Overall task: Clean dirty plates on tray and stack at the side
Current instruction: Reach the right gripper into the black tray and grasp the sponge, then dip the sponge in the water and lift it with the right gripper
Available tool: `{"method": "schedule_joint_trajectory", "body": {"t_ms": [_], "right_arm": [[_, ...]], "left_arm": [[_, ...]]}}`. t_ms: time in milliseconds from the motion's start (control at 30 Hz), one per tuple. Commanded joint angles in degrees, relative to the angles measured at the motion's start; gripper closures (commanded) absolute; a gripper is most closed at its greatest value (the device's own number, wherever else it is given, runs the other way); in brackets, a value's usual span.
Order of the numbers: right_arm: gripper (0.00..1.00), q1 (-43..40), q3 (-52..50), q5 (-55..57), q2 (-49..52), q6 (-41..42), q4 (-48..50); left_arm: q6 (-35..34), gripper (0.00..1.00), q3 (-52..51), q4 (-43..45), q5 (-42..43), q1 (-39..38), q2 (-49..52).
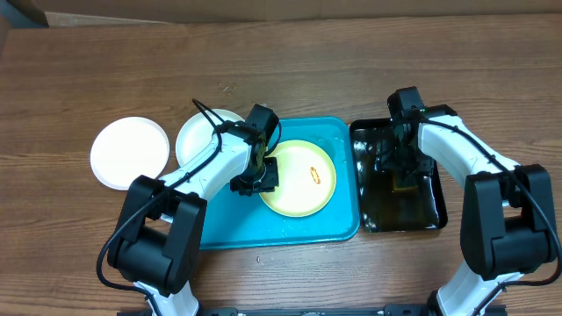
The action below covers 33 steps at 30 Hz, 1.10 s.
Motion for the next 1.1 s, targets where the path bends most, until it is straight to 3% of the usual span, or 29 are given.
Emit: {"method": "schedule_joint_trajectory", "body": {"t_ms": [0, 167, 267, 500, 1067], "right_arm": [[0.37, -0.11, -1.51, -0.2, -1.25, 0.07, 1.33], [0.95, -0.11, -2.73, -0.2, -1.25, 0.04, 2.05], [0.96, -0.11, -1.01, -0.26, -1.25, 0.04, 0.59], [0.96, -0.11, 7.65, 0.87, -1.27, 0.04, -7.87], [0.96, -0.11, 8.11, 0.83, -1.25, 0.02, -6.86]], "left_arm": [[1.14, 0.67, 0.61, -0.13, -0.31, -0.37, 0.79], [1.09, 0.71, 0.61, -0.09, -0.2, -0.37, 0.79], [1.11, 0.72, 0.61, -0.07, -0.2, -0.37, 0.79], [1.07, 0.63, 0.61, -0.11, -0.17, -0.37, 0.79], [0.61, 0.6, 0.87, -0.13, -0.02, -0.33, -0.98]]}}
